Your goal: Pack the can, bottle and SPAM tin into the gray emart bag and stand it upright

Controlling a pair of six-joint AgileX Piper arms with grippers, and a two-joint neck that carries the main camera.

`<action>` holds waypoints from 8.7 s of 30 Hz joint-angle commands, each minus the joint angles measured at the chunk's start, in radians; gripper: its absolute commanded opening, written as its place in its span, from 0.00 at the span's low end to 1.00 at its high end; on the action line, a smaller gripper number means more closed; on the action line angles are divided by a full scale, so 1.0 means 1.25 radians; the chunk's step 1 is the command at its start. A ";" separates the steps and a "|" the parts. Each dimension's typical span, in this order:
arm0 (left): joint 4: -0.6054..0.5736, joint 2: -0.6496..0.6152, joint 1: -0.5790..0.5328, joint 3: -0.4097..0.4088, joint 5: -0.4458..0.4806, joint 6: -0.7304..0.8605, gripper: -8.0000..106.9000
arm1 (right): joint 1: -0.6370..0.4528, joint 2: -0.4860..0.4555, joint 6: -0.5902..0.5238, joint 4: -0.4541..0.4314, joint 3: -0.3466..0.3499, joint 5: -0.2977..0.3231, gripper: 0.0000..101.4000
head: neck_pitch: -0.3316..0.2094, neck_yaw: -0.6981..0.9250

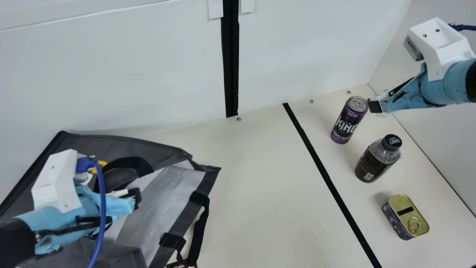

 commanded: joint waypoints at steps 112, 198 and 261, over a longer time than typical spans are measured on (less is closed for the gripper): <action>0.000 0.000 0.000 0.000 0.000 0.000 0.00 | 0.056 0.311 0.025 0.008 -0.114 0.000 0.00 | -0.018 -0.001; 0.000 0.000 0.000 0.000 0.000 0.000 0.00 | 0.275 -0.254 -0.392 0.265 0.499 0.000 0.00 | -0.018 -0.001; 0.000 0.000 0.000 0.000 0.000 0.000 0.00 | 0.390 -0.279 -0.414 0.651 0.476 0.000 0.00 | -0.018 -0.001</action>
